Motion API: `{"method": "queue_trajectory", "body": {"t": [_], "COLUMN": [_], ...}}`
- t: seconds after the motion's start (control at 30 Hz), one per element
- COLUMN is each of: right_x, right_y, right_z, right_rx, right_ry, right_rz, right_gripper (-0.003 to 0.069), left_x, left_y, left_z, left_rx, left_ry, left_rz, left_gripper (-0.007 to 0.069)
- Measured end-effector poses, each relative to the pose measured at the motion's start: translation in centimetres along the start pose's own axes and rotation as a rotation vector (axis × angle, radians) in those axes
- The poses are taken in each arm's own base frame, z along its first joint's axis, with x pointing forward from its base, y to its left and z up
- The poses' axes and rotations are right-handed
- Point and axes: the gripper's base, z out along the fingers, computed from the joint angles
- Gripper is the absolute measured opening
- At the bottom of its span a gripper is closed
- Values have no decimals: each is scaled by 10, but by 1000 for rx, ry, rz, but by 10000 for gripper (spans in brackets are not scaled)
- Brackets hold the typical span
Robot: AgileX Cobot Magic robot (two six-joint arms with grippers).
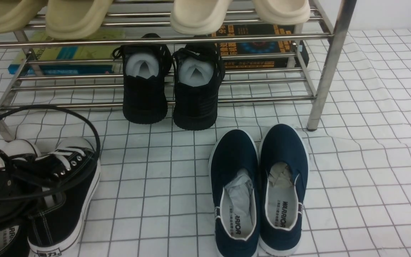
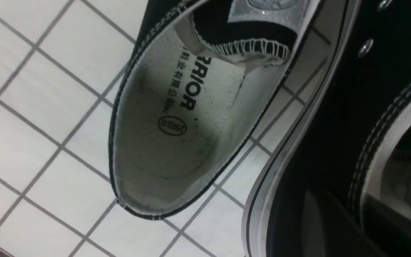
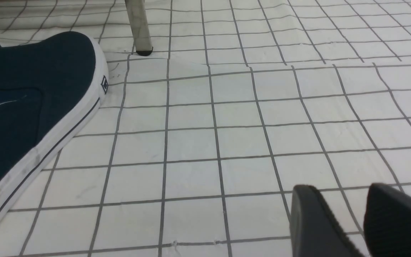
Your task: Take the shoes off the shelf with your hand from the white checkered tablecloth.
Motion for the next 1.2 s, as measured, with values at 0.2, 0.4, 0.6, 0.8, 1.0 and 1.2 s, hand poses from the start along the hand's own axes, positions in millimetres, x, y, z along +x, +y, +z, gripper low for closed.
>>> {"method": "queue_trajectory", "body": {"t": [0.2,0.4,0.6,0.8,1.0,1.2], "right_x": [0,0,0,0,0,0], "right_y": [0,0,0,0,0,0], "right_z": [0,0,0,0,0,0], "right_rx": [0,0,0,0,0,0], "right_ry": [0,0,0,0,0,0], "right_rz": [0,0,0,0,0,1], "right_gripper": [239,239,239,239,239,239], "left_x": [0,-2,-4,28,73,97], "left_y": [0,-1,7,49,96,120], "left_z": [0,-7,-73,-117,-123,-111], "left_rx": [-2,10,104,153,324,480], "left_ry": [1,-7,-86,-151,-386,-656], "left_rz": [41,108,340,498,523,490], "left_gripper": [134,292,222,17,1,1]}}
